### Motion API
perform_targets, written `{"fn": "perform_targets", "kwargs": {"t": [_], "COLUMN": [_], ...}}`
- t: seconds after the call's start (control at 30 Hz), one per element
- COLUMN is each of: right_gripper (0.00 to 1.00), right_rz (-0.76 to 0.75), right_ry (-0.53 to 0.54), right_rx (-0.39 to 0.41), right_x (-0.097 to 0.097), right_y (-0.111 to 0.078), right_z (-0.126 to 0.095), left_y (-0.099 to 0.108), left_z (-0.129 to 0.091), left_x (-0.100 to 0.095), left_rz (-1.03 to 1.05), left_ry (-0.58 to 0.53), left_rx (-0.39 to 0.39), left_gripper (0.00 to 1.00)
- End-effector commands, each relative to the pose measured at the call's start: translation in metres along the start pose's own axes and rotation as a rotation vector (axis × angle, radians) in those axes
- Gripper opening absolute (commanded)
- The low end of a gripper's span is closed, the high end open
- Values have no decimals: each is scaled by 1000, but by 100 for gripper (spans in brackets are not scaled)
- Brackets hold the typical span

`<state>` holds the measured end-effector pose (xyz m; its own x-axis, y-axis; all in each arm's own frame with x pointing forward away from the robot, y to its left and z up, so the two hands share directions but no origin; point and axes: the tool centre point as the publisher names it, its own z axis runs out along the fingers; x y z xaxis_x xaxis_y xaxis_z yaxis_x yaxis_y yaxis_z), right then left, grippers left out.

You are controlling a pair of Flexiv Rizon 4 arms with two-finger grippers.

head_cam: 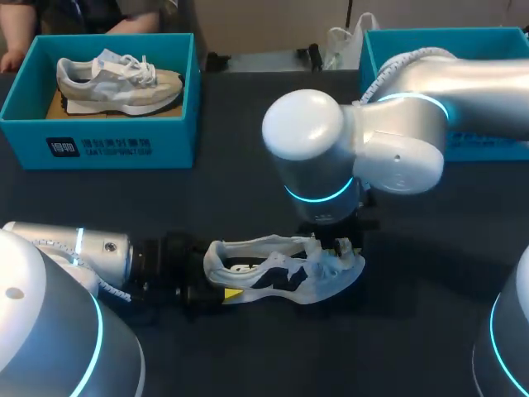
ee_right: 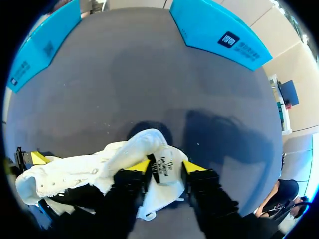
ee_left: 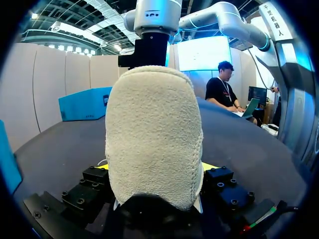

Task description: Take the shoe out of the shoebox, open the shoe tongue, remove and reinsert the insole, then place the shoe into the shoebox

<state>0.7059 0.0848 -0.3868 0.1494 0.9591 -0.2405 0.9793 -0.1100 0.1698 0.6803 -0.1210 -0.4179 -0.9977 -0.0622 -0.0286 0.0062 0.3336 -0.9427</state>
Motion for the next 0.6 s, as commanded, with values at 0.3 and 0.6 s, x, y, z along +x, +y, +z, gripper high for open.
{"fn": "perform_targets", "kwargs": {"t": [0.3, 0.6], "right_gripper": [100, 100], "right_rz": [10, -107], "right_ry": [-64, -81], "right_rx": [-72, -158], "right_x": [-6, -2], "right_y": [3, 14], "right_z": [-42, -82], "left_y": [3, 3], "left_z": [1, 1], "left_x": [-2, -2], "left_rz": [0, 0], "left_ry": [2, 2], "left_rx": [-5, -5], "left_gripper": [0, 0]}}
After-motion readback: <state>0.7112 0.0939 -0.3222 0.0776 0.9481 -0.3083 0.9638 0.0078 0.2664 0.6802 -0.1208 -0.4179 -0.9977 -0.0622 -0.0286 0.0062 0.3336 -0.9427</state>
